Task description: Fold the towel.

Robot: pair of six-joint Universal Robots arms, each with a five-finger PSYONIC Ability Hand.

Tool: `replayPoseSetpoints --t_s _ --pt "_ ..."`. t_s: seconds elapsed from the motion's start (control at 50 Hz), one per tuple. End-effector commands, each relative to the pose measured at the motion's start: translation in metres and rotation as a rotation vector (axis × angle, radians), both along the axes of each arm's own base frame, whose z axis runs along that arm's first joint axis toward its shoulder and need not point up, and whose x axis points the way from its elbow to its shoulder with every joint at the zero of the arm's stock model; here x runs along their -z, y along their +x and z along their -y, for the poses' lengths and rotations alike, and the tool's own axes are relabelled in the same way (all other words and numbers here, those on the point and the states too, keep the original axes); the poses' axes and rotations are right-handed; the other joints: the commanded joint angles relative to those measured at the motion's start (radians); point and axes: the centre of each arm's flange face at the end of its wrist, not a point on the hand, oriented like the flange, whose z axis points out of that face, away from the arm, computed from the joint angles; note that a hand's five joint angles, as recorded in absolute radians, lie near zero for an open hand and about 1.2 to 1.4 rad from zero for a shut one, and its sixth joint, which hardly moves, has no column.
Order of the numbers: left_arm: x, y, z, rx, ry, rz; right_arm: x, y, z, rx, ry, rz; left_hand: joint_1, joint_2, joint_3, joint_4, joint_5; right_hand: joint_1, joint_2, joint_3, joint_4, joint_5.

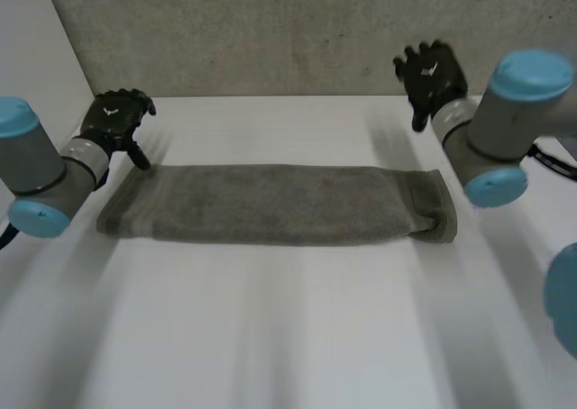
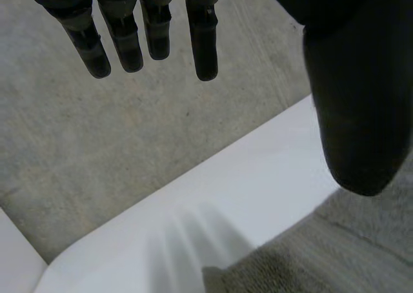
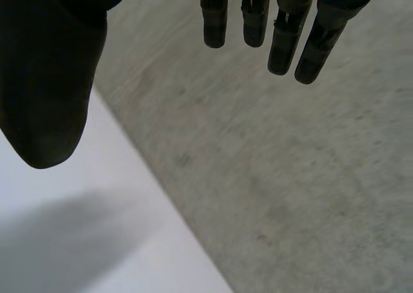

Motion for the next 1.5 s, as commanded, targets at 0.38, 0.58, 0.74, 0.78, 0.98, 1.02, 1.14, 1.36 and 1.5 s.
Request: replayPoseSetpoints --t_s 0.38,0.58,0.74,0.78,0.98,1.02,1.14,1.36,1.5 --pt "-0.025 0.009 -0.108 -0.005 0.105 0.004 0.015 -0.065 -0.122 0.090 0.542 0.048 -0.057 -0.050 -0.054 -0.060 -0.038 0.000 -0.004 -0.006 -0.017 0.008" --pt "-0.014 0.008 -0.109 -0.043 0.080 -0.015 0.064 -0.074 -0.111 0.110 0.459 0.087 -0.048 -0.042 -0.045 -0.051 -0.029 0.033 0.028 0.026 0.016 0.040" --pt "-0.012 0.013 -0.108 -0.062 0.069 -0.068 0.089 -0.077 -0.100 0.127 0.472 0.080 -0.048 -0.042 -0.045 -0.051 -0.029 0.159 0.154 0.153 0.142 0.166" --pt "-0.012 0.014 -0.108 -0.063 0.066 -0.072 0.096 -0.079 -0.096 0.136 0.481 0.076 -0.051 -0.045 -0.048 -0.054 -0.032 0.165 0.160 0.158 0.148 0.172" --pt "-0.008 0.014 -0.107 -0.063 0.065 -0.074 0.111 -0.086 -0.084 0.155 0.506 0.079 -0.051 -0.045 -0.048 -0.054 -0.032 0.338 0.333 0.331 0.321 0.345" --pt "-0.007 0.014 -0.107 -0.063 0.065 -0.074 0.114 -0.085 -0.083 0.154 0.511 0.079 -0.054 -0.047 -0.051 -0.057 -0.035 0.394 0.389 0.387 0.377 0.401" --pt "-0.007 0.014 -0.108 -0.061 0.057 -0.074 0.115 -0.088 -0.080 0.157 0.513 0.082 -0.054 -0.047 -0.051 -0.057 -0.035 0.985 0.981 0.979 0.968 0.993" --pt "-0.005 0.014 -0.109 -0.060 0.061 -0.072 0.088 -0.113 -0.068 0.220 0.472 0.096 -0.057 -0.050 -0.054 -0.060 -0.038 1.153 1.149 1.147 1.136 1.161" --pt "-0.005 0.014 -0.109 -0.060 0.060 -0.072 0.067 -0.164 -0.049 0.309 0.415 0.004 -0.063 -0.056 -0.060 -0.066 -0.043 1.153 1.149 1.147 1.136 1.161"
